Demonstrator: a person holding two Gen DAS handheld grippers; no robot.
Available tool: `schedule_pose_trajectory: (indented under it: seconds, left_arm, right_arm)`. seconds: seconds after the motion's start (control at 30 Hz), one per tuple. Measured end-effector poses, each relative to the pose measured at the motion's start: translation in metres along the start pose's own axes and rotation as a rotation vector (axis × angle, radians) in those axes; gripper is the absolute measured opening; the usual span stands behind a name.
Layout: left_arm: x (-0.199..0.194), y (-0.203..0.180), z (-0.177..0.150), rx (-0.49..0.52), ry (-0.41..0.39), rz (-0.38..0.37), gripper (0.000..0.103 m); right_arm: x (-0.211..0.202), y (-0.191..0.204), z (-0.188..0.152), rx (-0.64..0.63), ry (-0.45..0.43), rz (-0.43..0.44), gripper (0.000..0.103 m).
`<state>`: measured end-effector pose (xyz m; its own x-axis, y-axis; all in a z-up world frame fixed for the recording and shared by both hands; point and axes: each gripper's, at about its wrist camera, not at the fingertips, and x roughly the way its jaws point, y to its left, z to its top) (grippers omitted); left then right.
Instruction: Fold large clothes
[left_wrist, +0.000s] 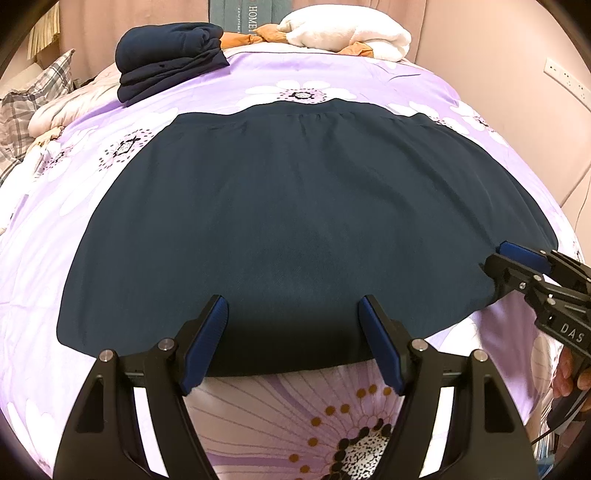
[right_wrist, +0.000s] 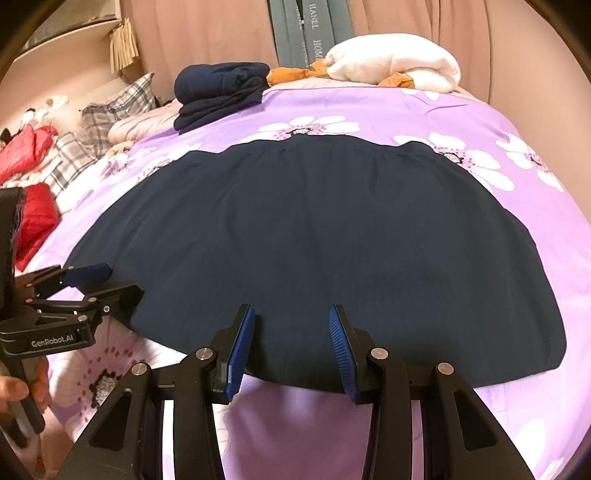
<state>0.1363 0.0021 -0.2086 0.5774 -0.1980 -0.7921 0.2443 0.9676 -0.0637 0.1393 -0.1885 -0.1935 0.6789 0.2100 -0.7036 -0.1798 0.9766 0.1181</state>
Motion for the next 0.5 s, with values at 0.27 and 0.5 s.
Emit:
schedule_pose_trajectory:
  seconds: [0.27, 0.5]
  left_arm:
    - [-0.005, 0.006, -0.005, -0.004, 0.002, 0.019, 0.075]
    - [-0.012, 0.016, -0.009, -0.024, 0.004, 0.037, 0.076]
  right_arm:
    - [-0.006, -0.003, -0.003, 0.003, -0.002, -0.009, 0.041]
    - [-0.013, -0.013, -0.001, 0.045, -0.014, -0.015, 0.041]
